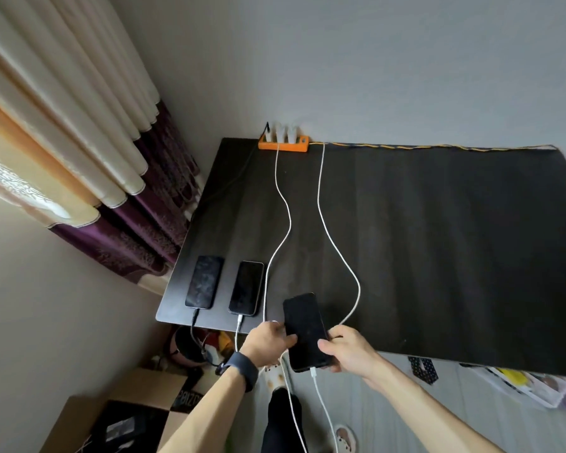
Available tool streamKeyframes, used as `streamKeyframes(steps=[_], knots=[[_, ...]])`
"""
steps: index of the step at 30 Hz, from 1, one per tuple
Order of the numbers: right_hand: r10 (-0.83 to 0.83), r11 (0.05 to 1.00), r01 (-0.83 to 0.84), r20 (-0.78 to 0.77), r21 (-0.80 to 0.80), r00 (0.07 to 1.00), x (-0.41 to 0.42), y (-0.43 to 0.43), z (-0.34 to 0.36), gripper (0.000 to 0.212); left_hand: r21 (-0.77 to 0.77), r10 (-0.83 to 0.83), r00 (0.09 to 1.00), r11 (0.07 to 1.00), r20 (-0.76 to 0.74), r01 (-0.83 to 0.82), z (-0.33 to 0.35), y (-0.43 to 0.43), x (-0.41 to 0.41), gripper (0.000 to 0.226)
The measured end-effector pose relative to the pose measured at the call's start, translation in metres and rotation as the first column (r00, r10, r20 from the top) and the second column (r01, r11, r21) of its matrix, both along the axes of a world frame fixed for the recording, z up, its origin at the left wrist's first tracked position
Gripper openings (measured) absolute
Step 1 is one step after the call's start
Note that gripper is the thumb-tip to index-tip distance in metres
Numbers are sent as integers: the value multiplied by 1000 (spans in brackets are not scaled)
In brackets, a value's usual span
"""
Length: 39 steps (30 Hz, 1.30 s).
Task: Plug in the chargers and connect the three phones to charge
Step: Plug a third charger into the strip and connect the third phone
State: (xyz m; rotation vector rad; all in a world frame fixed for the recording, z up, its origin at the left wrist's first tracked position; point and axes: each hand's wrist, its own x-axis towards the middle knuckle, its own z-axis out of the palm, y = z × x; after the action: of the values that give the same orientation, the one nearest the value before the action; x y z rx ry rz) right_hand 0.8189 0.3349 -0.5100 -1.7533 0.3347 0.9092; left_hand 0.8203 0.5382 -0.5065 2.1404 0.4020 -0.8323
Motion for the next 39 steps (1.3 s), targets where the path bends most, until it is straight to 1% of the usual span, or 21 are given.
streamKeyframes(steps=[1, 4, 6, 8, 10, 13, 15, 18, 20, 22, 24, 26, 29, 33, 35, 37, 39], knots=[[-4, 1000, 4, 8, -29, 1000, 7, 9, -7, 14, 112, -46, 998, 993, 35, 42, -4, 9, 8, 49], [-83, 992, 86, 34, -97, 996, 25, 35, -30, 11, 301, -125, 982, 950, 138, 79, -16, 33, 29, 61], [-148, 980, 151, 33, -127, 988, 36, 49, -45, 10, 386, -211, 968, 911, 133, 146, -27, 47, 42, 69], [-195, 970, 196, 18, -144, 981, 43, 56, -54, 9, 432, -272, 957, 879, 100, 205, -34, 54, 47, 76], [-220, 958, 217, 2, -188, 975, 54, 64, -64, 9, 429, -318, 947, 863, 48, 268, -43, 63, 55, 80], [-219, 928, 208, 1, -310, 976, 66, 69, -75, 9, 405, -381, 923, 838, -48, 367, -53, 75, 60, 82], [-150, 894, 145, 22, -424, 988, 69, 70, -78, 14, 397, -403, 911, 824, -90, 404, -60, 81, 59, 83], [-9, 814, 47, 68, -579, 998, 69, 71, -79, 30, 416, -420, 903, 807, -93, 419, -65, 82, 55, 84], [38, 772, 22, 80, -635, 996, 71, 74, -78, 39, 420, -419, 903, 807, -91, 417, -65, 80, 53, 84], [47, 731, 3, 55, -683, 997, 73, 78, -74, 42, 417, -432, 894, 796, -116, 439, -64, 80, 53, 86], [99, 675, -48, 26, -736, 995, 74, 82, -71, 46, 429, -453, 881, 774, -138, 466, -62, 82, 55, 89], [144, 648, -93, 1, -756, 990, 75, 84, -69, 51, 430, -462, 874, 765, -151, 479, -59, 83, 57, 91], [124, 664, -77, 8, -744, 992, 73, 86, -68, 51, 421, -468, 867, 761, -169, 493, -56, 82, 58, 90], [255, 586, -107, 57, -803, 965, 72, 85, -65, 57, 404, -464, 866, 768, -185, 497, -52, 82, 62, 88], [310, 564, -133, 60, -815, 949, 73, 84, -65, 61, 397, -463, 865, 770, -193, 500, -50, 82, 63, 88], [336, 544, -146, 55, -826, 940, 73, 85, -64, 65, 392, -462, 863, 769, -206, 505, -48, 82, 64, 88], [343, 541, -124, 83, -832, 936, 72, 88, -62, 70, 393, -459, 864, 769, -210, 504, -46, 82, 66, 88]])
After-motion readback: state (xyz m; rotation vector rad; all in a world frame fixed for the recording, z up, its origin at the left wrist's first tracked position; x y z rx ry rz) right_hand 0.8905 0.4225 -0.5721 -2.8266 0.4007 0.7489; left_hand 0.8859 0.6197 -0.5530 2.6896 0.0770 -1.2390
